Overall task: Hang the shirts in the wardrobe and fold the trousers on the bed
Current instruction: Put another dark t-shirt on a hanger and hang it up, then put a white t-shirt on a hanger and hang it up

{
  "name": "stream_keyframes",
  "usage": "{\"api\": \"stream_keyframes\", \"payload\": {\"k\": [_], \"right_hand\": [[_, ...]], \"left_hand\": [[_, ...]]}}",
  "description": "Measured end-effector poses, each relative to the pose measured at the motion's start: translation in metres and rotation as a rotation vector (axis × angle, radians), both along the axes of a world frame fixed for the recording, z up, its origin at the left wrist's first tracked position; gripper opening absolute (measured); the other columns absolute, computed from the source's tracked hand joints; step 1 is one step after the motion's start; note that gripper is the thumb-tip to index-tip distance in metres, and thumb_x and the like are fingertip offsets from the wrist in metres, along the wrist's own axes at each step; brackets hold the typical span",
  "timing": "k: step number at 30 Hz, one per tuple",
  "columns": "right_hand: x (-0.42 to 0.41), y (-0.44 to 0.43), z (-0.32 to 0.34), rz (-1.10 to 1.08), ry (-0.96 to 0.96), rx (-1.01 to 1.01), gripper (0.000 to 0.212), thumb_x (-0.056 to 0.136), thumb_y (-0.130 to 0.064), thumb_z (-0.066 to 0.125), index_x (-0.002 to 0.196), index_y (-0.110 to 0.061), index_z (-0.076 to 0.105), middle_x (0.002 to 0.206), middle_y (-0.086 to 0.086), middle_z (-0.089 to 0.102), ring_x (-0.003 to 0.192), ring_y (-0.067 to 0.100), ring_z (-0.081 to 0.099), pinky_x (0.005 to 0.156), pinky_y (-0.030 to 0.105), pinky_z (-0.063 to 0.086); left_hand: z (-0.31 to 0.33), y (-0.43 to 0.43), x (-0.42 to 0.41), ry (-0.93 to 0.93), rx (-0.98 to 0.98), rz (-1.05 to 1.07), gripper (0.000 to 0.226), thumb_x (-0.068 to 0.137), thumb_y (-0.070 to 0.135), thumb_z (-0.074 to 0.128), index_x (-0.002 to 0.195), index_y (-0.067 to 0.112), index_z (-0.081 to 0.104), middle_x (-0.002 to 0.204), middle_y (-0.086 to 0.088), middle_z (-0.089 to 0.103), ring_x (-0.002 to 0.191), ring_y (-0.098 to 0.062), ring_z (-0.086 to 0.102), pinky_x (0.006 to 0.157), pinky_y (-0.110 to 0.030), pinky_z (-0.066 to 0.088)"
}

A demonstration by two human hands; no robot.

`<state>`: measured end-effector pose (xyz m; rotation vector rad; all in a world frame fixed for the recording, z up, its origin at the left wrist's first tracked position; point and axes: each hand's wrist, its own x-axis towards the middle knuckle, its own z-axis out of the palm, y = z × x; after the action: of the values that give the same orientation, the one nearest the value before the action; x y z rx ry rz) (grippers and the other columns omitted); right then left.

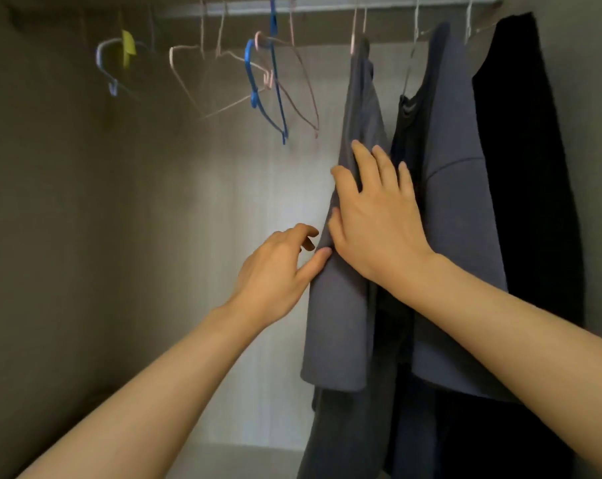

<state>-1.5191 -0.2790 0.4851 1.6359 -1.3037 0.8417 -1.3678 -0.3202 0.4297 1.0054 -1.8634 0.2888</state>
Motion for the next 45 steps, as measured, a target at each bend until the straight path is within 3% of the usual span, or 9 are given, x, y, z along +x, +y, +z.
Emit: {"api": "stream_keyframes", "payload": {"k": [7, 12, 16, 21, 25, 33, 37, 40, 45], "right_hand": [[0.019, 0.03, -0.05, 0.255, -0.027, 0.097, 0.054, 0.093, -0.027, 0.049, 0.143, -0.012, 0.037, 0.157, 0.015, 0.025, 0.147, 0.038, 0.014, 0.117, 0.058, 0.017], [0.055, 0.059, -0.087, 0.494, -0.012, 0.169, 0.053, 0.09, -0.024, 0.051, 0.141, -0.011, 0.043, 0.145, 0.011, 0.042, 0.144, 0.037, 0.024, 0.115, 0.056, 0.021], [0.096, 0.086, -0.115, 0.758, 0.004, 0.233, 0.049, 0.092, -0.019, 0.052, 0.139, -0.01, 0.046, 0.139, 0.009, 0.051, 0.142, 0.033, 0.031, 0.116, 0.054, 0.023], [0.164, 0.126, -0.171, 1.041, 0.084, 0.324, 0.045, 0.089, -0.012, 0.055, 0.133, -0.005, 0.054, 0.13, 0.01, 0.059, 0.138, 0.033, 0.039, 0.115, 0.053, 0.026], [0.223, 0.16, -0.222, 1.216, 0.153, 0.425, 0.041, 0.086, -0.01, 0.061, 0.126, -0.003, 0.058, 0.124, 0.014, 0.062, 0.134, 0.036, 0.044, 0.111, 0.057, 0.032], [0.345, 0.221, -0.313, 1.365, 0.27, 0.685, 0.036, 0.09, -0.011, 0.057, 0.125, -0.003, 0.059, 0.122, 0.013, 0.063, 0.13, 0.034, 0.047, 0.113, 0.049, 0.032], [0.399, 0.25, -0.363, 1.382, 0.321, 0.809, 0.034, 0.09, -0.01, 0.057, 0.124, -0.002, 0.06, 0.118, 0.014, 0.064, 0.125, 0.035, 0.051, 0.109, 0.047, 0.036], [0.434, 0.267, -0.4, 1.394, 0.354, 0.895, 0.032, 0.089, -0.009, 0.06, 0.12, -0.001, 0.062, 0.114, 0.016, 0.065, 0.119, 0.036, 0.055, 0.104, 0.045, 0.041], [0.483, 0.287, -0.461, 1.341, 0.504, 1.089, 0.036, 0.094, -0.013, 0.05, 0.129, -0.005, 0.056, 0.121, 0.01, 0.06, 0.121, 0.029, 0.049, 0.106, 0.035, 0.035]], "left_hand": [[-0.038, 0.083, 0.043, -0.002, 0.023, 0.268, 0.034, 0.1, 0.043, 0.046, 0.128, 0.024, 0.054, 0.11, 0.012, 0.064, 0.106, -0.012, 0.057, 0.089, -0.039, 0.051], [-0.064, 0.153, 0.084, -0.043, 0.01, 0.438, 0.031, 0.099, 0.037, 0.047, 0.124, 0.022, 0.057, 0.101, 0.019, 0.056, 0.102, -0.011, 0.055, 0.085, -0.038, 0.05], [-0.092, 0.207, 0.124, -0.067, 0.062, 0.608, 0.034, 0.098, 0.043, 0.041, 0.125, 0.026, 0.054, 0.107, 0.01, 0.063, 0.098, -0.011, 0.055, 0.079, -0.035, 0.05], [-0.147, 0.278, 0.173, -0.033, 0.103, 0.794, 0.033, 0.096, 0.036, 0.05, 0.124, 0.022, 0.059, 0.095, 0.015, 0.057, 0.09, -0.008, 0.055, 0.072, -0.035, 0.052], [-0.194, 0.332, 0.214, -0.011, 0.23, 0.912, 0.032, 0.094, 0.029, 0.055, 0.124, 0.018, 0.061, 0.097, 0.008, 0.065, 0.094, -0.015, 0.061, 0.075, -0.039, 0.055], [-0.285, 0.442, 0.304, 0.108, 0.426, 1.117, 0.024, 0.092, 0.016, 0.063, 0.116, 0.015, 0.065, 0.092, 0.005, 0.063, 0.076, -0.017, 0.058, 0.064, -0.04, 0.055], [-0.336, 0.501, 0.346, 0.304, 0.52, 1.246, 0.026, 0.093, 0.024, 0.057, 0.118, 0.021, 0.063, 0.094, 0.008, 0.061, 0.083, -0.013, 0.058, 0.067, -0.034, 0.051], [-0.372, 0.536, 0.371, 0.385, 0.561, 1.327, 0.021, 0.091, 0.017, 0.062, 0.111, 0.021, 0.065, 0.085, 0.012, 0.059, 0.08, -0.011, 0.056, 0.063, -0.03, 0.046], [-0.425, 0.56, 0.401, 0.564, 0.713, 1.396, 0.019, 0.093, 0.015, 0.061, 0.111, 0.018, 0.065, 0.086, 0.009, 0.061, 0.086, -0.015, 0.058, 0.067, -0.033, 0.047]]}}
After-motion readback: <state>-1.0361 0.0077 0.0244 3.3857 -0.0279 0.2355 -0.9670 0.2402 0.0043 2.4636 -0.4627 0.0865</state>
